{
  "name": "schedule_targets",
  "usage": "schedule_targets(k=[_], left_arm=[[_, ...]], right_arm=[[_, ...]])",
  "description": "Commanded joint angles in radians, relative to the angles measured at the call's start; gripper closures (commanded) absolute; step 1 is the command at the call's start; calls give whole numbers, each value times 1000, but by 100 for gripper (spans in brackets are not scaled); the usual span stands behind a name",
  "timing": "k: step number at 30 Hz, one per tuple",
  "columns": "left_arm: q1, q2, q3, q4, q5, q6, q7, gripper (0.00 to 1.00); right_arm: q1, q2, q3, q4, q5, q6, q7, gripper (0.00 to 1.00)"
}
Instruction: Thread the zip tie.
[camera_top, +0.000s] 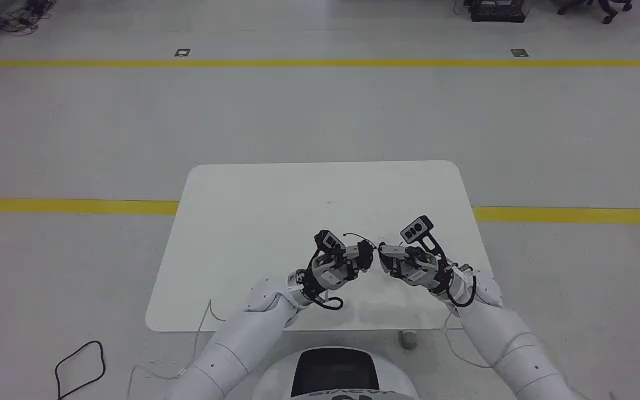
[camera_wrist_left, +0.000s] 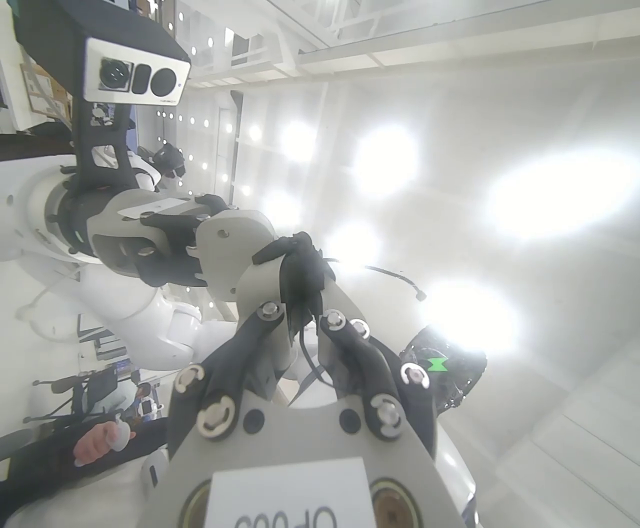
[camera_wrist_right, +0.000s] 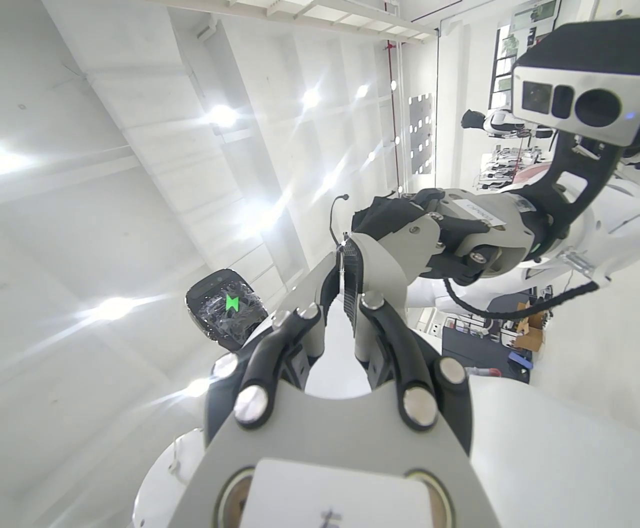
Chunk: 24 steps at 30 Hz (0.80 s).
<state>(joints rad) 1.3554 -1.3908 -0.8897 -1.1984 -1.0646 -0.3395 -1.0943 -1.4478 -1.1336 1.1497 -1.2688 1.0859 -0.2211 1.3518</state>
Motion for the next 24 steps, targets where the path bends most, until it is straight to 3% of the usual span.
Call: schedule_targets(k=[1, 20, 24], left_arm=[[-1, 0, 1, 1, 0, 1, 0, 100], [-3, 3, 4, 5, -3, -1, -5, 100], [-3, 4, 5, 5, -3, -1, -4, 100]], right_arm=[[0, -1, 1, 1, -2, 2, -1, 95], [0, -11, 9, 9, -15, 10, -1, 91], [0, -13, 11, 12, -17, 14, 0, 100]])
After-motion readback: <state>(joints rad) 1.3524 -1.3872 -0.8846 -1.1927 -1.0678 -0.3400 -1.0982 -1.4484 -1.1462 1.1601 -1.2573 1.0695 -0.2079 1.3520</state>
